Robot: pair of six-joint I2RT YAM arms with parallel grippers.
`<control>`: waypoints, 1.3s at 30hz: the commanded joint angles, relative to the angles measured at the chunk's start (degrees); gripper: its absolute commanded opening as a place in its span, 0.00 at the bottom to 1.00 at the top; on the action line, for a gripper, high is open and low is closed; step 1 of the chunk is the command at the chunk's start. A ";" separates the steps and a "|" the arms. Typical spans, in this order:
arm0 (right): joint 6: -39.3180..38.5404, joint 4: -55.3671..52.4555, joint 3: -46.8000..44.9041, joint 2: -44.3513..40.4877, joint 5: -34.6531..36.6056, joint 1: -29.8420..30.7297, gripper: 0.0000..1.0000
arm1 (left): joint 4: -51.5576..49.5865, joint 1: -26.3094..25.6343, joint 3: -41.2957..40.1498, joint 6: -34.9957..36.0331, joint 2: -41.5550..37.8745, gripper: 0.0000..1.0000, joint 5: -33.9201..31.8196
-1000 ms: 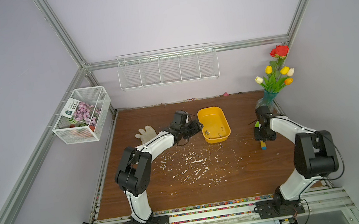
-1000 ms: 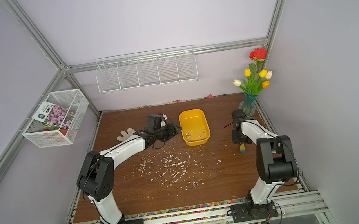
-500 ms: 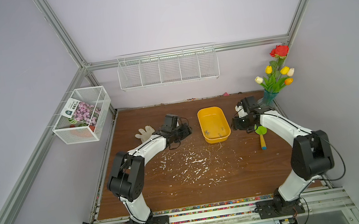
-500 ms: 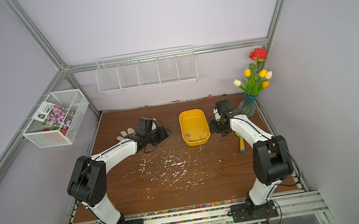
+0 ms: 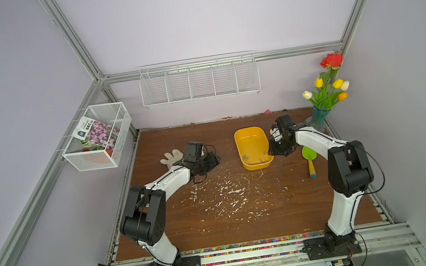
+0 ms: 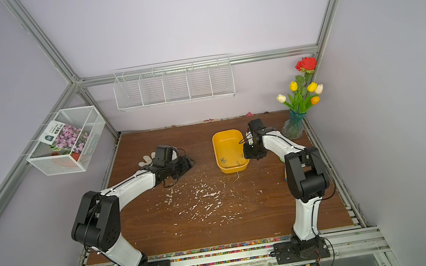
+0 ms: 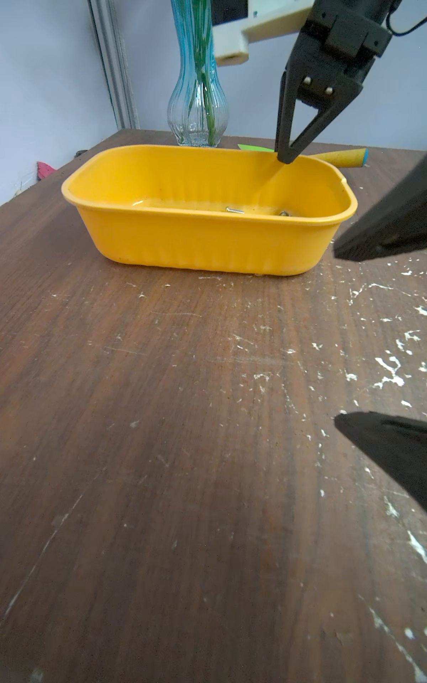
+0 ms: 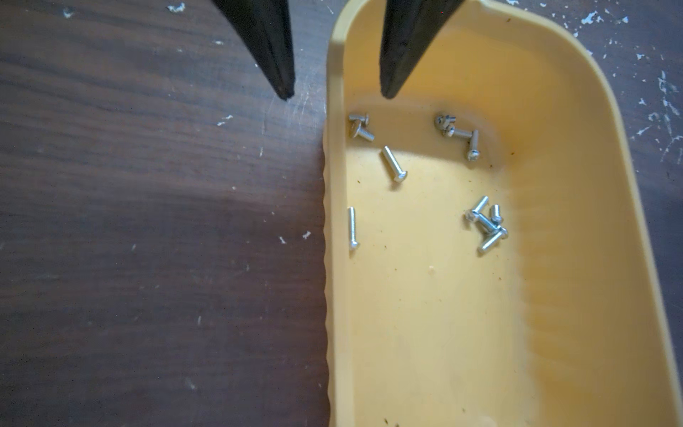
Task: Take out the screws from the storage box
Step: Pick up the storage box at the center of the board, then place the storage box at the center of the board.
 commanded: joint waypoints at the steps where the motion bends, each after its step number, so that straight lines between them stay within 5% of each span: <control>1: -1.54 -3.12 1.83 0.78 1.52 0.98 0.34 | 0.32 0.46 -0.55 1.06 -1.33 0.69 0.38; 24: 0.16 -10.90 7.29 2.05 -0.29 2.23 0.00 | 0.77 4.09 -2.38 1.60 -2.92 0.68 2.94; 32: 4.55 -21.24 11.28 -1.57 -3.57 2.32 0.00 | -2.07 4.42 -1.79 2.58 -3.46 0.67 3.70; 39: 10.13 -25.26 8.69 -5.40 -14.88 2.22 0.00 | -5.83 4.45 0.31 3.70 -2.91 0.67 5.90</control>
